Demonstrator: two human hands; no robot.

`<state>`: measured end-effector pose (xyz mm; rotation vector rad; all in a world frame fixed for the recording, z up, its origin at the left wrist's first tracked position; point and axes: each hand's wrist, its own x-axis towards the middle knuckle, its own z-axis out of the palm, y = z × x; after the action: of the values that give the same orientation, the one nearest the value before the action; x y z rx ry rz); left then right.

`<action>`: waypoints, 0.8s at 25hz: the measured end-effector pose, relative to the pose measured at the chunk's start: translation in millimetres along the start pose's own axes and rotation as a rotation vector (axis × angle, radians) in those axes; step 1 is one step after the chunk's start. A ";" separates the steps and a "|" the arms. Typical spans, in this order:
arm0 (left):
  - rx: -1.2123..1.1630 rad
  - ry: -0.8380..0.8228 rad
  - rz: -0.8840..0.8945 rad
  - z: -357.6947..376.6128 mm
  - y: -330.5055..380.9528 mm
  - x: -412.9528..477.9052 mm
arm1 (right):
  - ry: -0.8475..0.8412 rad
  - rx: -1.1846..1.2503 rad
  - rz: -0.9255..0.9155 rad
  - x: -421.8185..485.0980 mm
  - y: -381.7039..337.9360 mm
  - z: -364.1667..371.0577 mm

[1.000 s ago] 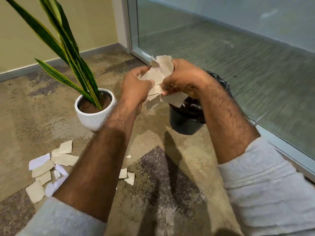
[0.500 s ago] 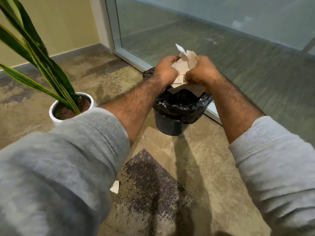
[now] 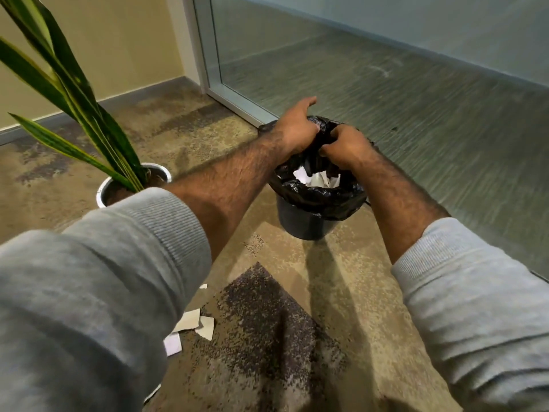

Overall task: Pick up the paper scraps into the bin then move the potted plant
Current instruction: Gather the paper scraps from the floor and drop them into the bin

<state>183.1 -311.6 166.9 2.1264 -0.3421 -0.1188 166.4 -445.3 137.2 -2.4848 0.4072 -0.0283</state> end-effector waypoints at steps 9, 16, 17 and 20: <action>0.208 0.317 0.068 -67.1 -129.8 -95.0 | 0.089 -0.134 -0.535 -69.9 -101.1 66.7; 0.393 0.407 -0.436 -113.5 -289.6 -231.3 | -0.416 -0.342 -0.611 -123.5 -113.8 201.9; 0.451 0.374 -0.485 -116.7 -308.6 -254.9 | -0.477 -0.353 -0.576 -128.2 -108.7 220.2; 0.564 0.388 -0.632 -125.9 -360.0 -324.4 | -0.630 -0.367 -0.510 -145.8 -93.3 274.3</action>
<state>-28.9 68.8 -80.0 2.6768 0.6022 0.0372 85.3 -173.8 -20.6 -2.7036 -0.5285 0.6540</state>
